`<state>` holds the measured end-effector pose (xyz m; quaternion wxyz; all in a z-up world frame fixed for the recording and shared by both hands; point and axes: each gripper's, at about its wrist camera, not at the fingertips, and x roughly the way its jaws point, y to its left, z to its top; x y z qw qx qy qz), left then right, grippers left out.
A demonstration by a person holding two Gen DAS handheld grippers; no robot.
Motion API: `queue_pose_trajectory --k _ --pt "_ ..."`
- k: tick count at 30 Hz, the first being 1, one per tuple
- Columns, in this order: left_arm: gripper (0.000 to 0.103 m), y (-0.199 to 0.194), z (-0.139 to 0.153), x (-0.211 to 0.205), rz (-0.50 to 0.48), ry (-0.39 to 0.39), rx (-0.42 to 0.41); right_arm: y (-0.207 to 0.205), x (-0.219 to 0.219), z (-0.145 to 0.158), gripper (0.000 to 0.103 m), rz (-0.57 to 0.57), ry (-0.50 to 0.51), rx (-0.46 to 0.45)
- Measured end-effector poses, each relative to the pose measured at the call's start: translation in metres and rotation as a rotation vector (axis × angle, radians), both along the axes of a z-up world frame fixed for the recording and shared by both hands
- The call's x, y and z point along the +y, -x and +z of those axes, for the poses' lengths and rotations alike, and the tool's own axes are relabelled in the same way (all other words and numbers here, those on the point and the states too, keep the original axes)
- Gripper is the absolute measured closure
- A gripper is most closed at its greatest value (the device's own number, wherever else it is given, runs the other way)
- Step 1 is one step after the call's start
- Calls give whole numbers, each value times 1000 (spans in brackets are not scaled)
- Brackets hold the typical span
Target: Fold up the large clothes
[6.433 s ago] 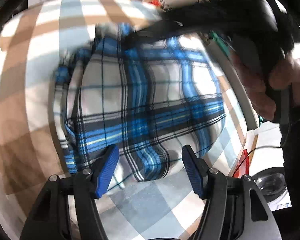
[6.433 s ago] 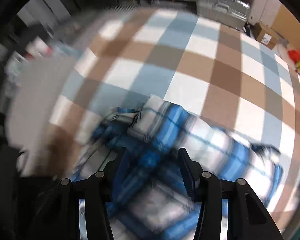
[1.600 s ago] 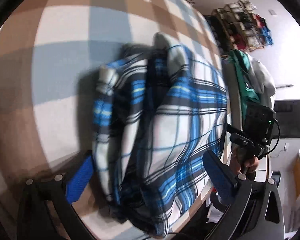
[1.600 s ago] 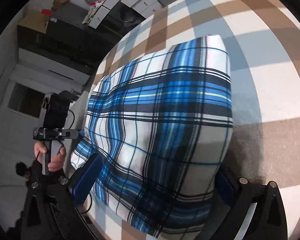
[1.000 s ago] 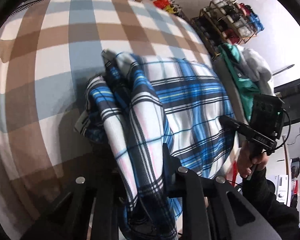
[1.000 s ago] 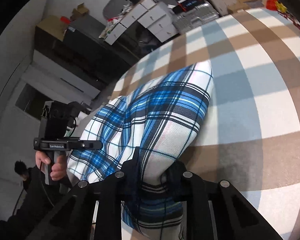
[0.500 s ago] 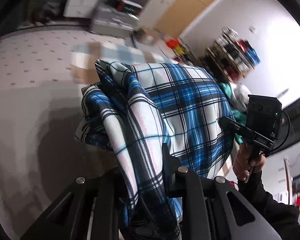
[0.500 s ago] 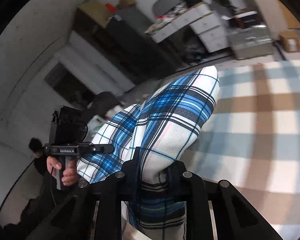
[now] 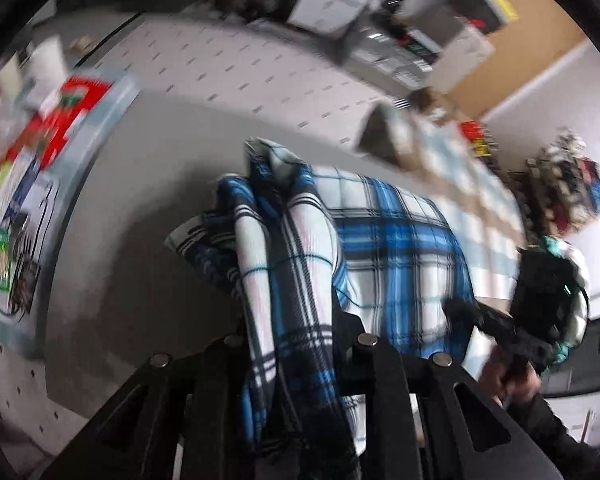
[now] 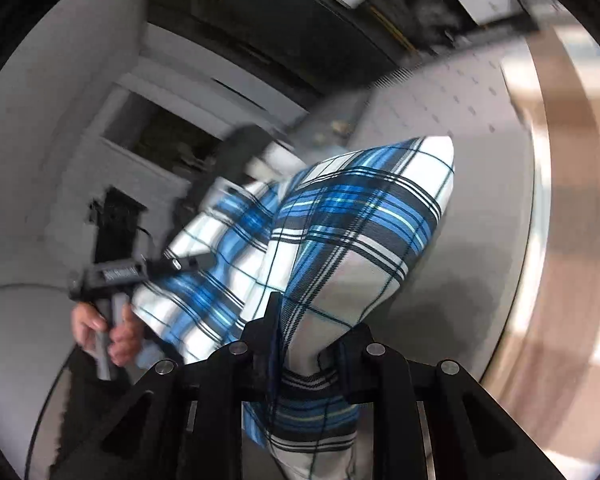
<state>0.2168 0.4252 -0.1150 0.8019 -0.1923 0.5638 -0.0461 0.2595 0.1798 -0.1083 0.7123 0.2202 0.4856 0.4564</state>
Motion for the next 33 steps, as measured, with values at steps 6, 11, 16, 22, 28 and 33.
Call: queue_pose_trajectory --k 6,11,16,22,28,33 --pt "27 -1 -44 13 93 -72 4 40 10 10 45 32 211 -261" --pt "25 28 -41 43 190 -11 9 58 16 29 41 133 385 -427" --pt "25 55 5 22 182 -12 -122 33 35 73 32 102 435 -587" --pt "25 58 3 -39 -13 -49 -173 1 96 58 28 210 547 -554" --pt "27 42 -82 -27 28 -61 -48 4 118 18 24 268 673 -539" --pt "26 51 -76 -33 72 -52 -118 10 112 19 24 235 685 -556"
